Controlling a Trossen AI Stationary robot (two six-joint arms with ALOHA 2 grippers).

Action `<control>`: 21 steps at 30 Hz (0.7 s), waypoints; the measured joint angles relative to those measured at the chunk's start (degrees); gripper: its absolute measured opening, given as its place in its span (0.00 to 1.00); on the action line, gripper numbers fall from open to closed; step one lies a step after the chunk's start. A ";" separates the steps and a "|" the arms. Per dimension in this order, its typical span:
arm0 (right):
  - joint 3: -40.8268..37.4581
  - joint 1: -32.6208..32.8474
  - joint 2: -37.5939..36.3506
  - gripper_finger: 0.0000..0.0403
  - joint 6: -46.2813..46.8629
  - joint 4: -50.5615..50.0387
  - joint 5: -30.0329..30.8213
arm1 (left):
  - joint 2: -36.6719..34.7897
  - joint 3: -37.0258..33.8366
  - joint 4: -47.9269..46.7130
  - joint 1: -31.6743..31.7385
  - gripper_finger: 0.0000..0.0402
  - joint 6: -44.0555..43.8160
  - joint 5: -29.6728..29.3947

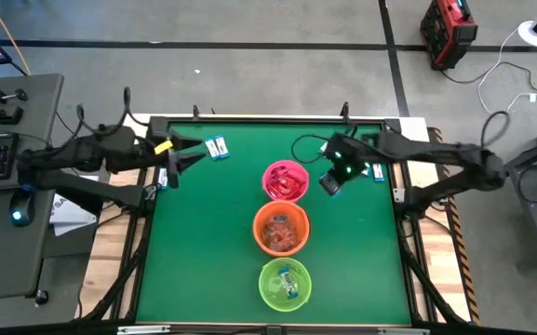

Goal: Sort candy by brand, put in halloween buckets
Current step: Put the white chocolate into the green bucket

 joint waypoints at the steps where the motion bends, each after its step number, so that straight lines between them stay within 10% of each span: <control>1: 0.04 3.06 -1.75 0.03 4.37 3.22 -0.37 | -0.63 -0.67 -1.01 -0.10 0.48 -0.22 0.66; 11: 0.12 33.20 0.60 0.04 32.44 32.70 14.11 | -1.30 -7.78 -4.80 -0.19 0.48 -7.33 6.56; 21: 10.87 42.35 19.01 0.05 33.21 37.34 11.27 | 0.21 -9.82 -1.89 -0.19 0.48 -7.76 7.56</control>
